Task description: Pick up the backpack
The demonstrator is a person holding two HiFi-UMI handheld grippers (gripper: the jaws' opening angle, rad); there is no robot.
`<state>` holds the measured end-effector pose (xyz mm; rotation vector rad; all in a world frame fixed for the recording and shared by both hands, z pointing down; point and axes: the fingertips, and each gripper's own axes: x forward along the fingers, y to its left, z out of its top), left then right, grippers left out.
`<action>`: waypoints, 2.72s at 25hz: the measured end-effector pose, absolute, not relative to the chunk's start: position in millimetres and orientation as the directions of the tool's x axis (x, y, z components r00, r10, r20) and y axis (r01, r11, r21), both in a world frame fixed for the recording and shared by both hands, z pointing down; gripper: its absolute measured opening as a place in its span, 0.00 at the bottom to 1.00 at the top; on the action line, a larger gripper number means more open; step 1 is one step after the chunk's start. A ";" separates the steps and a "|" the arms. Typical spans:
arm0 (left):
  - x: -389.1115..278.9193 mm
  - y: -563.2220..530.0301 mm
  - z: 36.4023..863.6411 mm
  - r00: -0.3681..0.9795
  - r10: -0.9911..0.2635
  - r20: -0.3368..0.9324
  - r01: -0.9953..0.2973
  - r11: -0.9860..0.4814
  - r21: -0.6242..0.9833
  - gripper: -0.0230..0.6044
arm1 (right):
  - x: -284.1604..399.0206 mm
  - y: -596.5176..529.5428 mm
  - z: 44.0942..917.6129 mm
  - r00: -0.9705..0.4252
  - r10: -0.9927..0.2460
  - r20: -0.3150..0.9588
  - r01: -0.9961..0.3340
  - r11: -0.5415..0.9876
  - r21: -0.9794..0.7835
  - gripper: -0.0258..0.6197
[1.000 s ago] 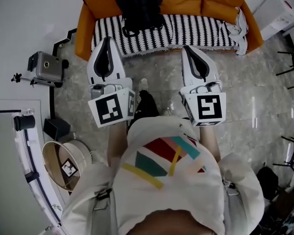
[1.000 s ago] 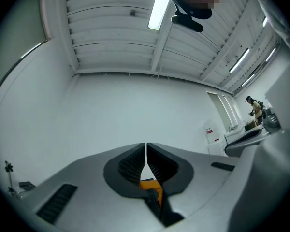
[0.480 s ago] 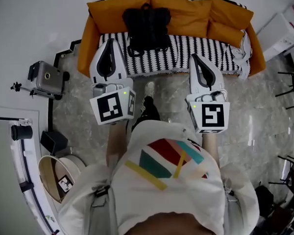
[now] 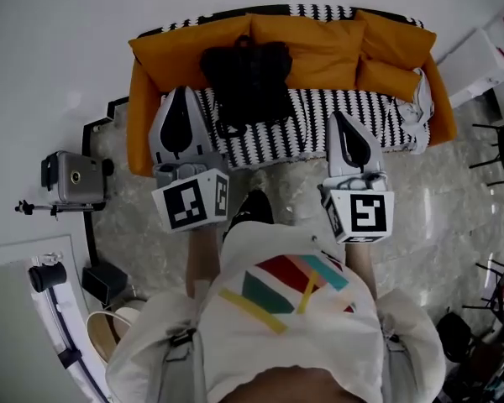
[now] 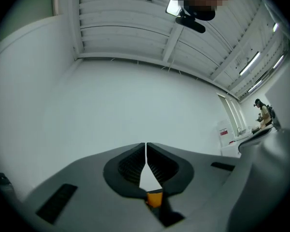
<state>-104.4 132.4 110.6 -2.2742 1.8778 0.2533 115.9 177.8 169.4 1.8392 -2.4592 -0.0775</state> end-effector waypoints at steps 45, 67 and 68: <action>-96.0 -109.8 108.7 0.169 -0.970 -0.174 -0.986 -0.165 -0.032 0.07 | 78.3 -78.7 125.7 -0.372 -0.926 -0.062 -0.921 0.360 0.151 0.05; -97.2 -205.3 162.2 0.174 -0.978 -0.111 -0.984 -0.169 -0.052 0.07 | 75.0 -184.3 148.8 -0.351 -0.930 -0.107 -0.932 0.337 0.133 0.05; -97.9 -207.9 174.0 0.169 -0.980 -0.107 -0.985 -0.165 -0.044 0.07 | 74.9 -189.6 159.4 -0.345 -0.932 -0.108 -0.935 0.331 0.128 0.05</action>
